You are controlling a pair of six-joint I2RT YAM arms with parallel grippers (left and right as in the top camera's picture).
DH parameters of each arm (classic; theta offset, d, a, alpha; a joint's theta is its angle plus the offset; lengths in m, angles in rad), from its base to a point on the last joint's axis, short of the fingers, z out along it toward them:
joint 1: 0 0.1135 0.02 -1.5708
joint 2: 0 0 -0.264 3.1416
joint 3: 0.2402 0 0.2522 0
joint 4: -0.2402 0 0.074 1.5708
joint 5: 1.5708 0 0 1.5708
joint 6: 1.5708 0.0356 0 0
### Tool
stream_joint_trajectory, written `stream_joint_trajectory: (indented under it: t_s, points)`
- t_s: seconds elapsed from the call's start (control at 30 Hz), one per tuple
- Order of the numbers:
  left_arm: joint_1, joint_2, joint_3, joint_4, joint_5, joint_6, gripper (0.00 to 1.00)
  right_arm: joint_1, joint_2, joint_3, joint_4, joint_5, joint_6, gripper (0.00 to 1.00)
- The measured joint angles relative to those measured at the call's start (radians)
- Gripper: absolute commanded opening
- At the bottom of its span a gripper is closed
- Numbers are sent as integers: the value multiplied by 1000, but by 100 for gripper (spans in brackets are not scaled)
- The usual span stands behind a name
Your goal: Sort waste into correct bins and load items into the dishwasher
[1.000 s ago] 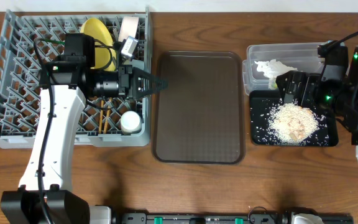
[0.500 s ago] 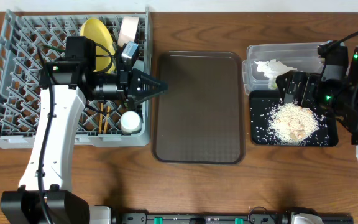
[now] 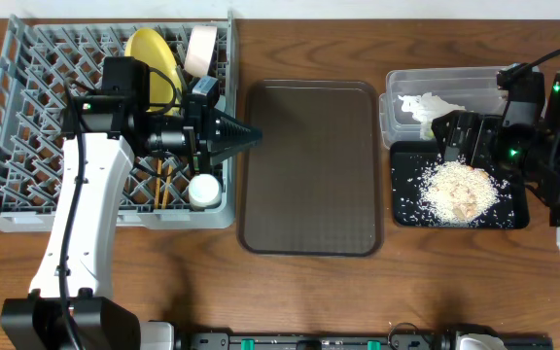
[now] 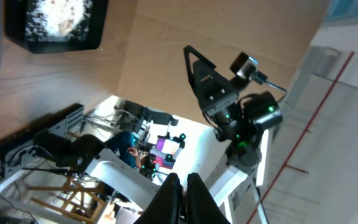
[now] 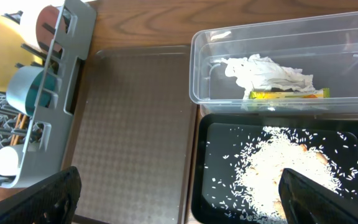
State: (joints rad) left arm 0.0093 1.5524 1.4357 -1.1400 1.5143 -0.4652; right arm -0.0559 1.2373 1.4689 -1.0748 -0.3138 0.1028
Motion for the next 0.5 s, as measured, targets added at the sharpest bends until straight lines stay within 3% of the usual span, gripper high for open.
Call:
stream_joint_trajectory:
  t_s: [0.5]
  points:
    - [0,0,0,76,-48,-21,8,0,0,0,0,0,0,99]
